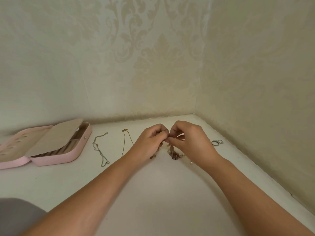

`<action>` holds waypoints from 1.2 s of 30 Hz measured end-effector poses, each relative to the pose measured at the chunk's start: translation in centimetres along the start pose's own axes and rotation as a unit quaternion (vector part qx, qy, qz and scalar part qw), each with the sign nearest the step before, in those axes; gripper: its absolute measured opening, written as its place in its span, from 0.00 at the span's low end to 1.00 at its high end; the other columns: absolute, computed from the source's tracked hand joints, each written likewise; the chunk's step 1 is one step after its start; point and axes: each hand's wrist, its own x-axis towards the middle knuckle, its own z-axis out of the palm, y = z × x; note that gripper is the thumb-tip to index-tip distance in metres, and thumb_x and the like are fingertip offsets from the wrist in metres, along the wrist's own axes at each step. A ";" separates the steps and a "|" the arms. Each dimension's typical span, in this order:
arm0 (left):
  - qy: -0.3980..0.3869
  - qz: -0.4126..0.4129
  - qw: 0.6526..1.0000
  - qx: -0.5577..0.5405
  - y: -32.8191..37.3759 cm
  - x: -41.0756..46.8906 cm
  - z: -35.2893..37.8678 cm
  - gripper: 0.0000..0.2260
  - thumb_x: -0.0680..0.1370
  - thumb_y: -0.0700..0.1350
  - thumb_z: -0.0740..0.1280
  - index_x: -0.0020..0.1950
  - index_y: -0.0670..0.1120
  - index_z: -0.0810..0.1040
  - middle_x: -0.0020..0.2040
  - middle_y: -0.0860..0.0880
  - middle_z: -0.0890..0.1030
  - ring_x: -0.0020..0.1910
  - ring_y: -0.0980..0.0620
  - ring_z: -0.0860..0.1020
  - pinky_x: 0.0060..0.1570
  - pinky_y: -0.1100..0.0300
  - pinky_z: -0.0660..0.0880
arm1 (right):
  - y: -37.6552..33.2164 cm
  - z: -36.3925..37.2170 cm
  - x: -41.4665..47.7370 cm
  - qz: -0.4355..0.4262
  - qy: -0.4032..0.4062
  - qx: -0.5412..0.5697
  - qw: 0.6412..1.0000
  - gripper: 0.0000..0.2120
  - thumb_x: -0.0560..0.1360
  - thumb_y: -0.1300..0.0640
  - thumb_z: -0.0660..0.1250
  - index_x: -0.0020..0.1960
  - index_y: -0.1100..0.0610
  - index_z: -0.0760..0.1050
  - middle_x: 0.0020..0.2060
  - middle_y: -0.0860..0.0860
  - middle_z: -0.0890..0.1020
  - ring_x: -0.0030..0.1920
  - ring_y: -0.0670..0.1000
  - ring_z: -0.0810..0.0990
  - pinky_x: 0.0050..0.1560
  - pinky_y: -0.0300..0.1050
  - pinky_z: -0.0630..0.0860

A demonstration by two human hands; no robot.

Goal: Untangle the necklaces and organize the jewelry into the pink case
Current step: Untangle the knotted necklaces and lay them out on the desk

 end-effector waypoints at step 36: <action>0.036 -0.006 0.999 0.007 -0.5 0.3 -0.4 0.13 0.77 0.39 0.61 0.33 0.48 0.74 0.28 0.51 0.64 0.27 0.53 0.60 0.29 0.58 0.57 | -0.6 0.0 -0.3 0.033 -0.063 -0.042 0.997 0.09 0.79 0.54 0.63 0.44 0.58 0.76 0.36 0.54 0.81 0.35 0.53 0.77 0.37 0.46 0.71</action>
